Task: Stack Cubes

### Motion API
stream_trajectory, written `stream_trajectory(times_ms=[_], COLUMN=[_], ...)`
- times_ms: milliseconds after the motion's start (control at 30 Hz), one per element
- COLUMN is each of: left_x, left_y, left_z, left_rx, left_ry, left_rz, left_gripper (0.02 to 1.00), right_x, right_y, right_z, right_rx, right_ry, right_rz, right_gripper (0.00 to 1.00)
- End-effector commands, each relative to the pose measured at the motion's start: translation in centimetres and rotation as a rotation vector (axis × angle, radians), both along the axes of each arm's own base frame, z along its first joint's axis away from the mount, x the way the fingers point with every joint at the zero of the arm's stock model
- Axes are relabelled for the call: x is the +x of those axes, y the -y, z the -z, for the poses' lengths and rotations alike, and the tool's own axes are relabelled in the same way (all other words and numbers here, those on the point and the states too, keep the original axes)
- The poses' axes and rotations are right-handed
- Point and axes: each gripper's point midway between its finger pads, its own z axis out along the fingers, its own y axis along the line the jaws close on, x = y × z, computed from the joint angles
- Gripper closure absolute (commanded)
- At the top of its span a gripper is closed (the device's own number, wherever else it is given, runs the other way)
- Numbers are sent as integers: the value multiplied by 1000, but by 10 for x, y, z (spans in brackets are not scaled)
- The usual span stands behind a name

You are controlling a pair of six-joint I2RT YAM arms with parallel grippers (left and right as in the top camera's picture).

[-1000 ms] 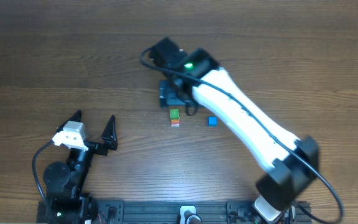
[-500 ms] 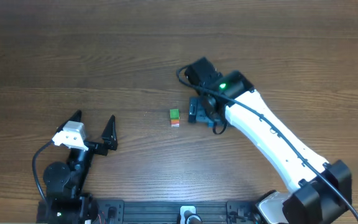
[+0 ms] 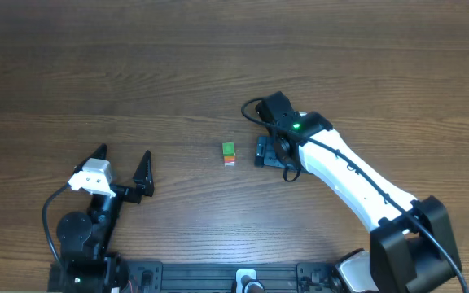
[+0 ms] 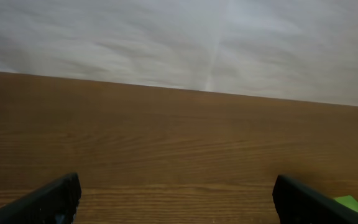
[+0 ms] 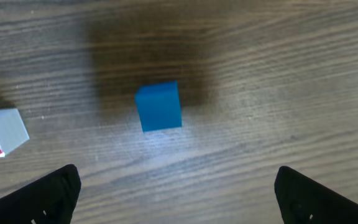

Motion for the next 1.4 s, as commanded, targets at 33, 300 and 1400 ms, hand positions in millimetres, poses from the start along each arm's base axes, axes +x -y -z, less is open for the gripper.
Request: stream_trajectory(times_ms=[33, 300, 1400], left_x=[0, 0, 0], left_y=[0, 0, 0], left_z=[1, 1, 1], left_rx=[15, 15, 15], left_ry=[3, 4, 4], left_rz=[-1, -1, -1], left_gripper=[20, 23, 20], right_x=[5, 11, 16], right_y=[2, 7, -5], right_z=[21, 48, 51], right_rx=[-26, -57, -40], right_ry=[-33, -79, -46], right_rz=[-38, -72, -174], right_gripper=[27, 40, 325])
